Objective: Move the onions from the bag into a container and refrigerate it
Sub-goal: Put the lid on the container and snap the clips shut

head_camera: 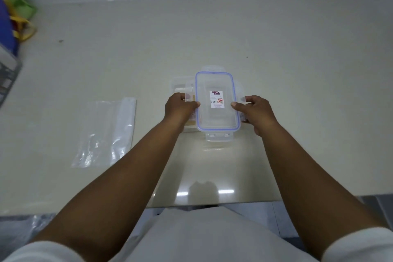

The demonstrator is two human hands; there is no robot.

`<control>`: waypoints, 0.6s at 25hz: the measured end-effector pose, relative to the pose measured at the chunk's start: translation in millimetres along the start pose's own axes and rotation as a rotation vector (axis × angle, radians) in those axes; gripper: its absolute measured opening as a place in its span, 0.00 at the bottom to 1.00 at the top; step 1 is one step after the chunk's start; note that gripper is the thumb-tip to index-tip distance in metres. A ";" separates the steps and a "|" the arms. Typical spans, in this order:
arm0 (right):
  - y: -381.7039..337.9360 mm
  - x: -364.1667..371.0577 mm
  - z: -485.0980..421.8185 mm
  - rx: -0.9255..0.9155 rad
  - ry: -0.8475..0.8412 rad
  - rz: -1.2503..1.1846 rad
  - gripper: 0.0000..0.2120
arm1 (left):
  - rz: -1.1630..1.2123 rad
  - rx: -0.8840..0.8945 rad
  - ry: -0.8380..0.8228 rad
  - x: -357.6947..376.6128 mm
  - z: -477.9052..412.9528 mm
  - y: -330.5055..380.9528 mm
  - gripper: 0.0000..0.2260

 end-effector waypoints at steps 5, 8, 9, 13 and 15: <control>-29.9 60.0 -0.3 -0.047 0.004 0.185 0.27 | -0.082 -0.036 0.120 -59.5 -19.2 -4.0 0.26; -34.5 79.9 -6.2 -0.068 0.015 0.309 0.32 | -0.150 -0.047 0.145 -72.4 -29.3 -9.4 0.29; -34.5 82.9 -8.0 -0.075 0.020 0.328 0.32 | -0.164 -0.049 0.145 -73.0 -31.2 -10.4 0.29; -30.0 86.7 -11.9 -0.079 0.036 0.351 0.31 | -0.197 -0.065 0.147 -73.7 -39.4 -21.9 0.29; -26.8 88.5 -12.8 -0.086 0.037 0.362 0.30 | -0.192 -0.072 0.143 -73.8 -41.8 -28.3 0.29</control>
Point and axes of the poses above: each hand's wrist, its own z-axis away from the middle knuckle, its own x-axis out of the palm, y = z × x, the point moved 10 cm from there along -z, towards the middle knuckle, and after that the axes turned 1 degree about z, right-handed, at the moved point
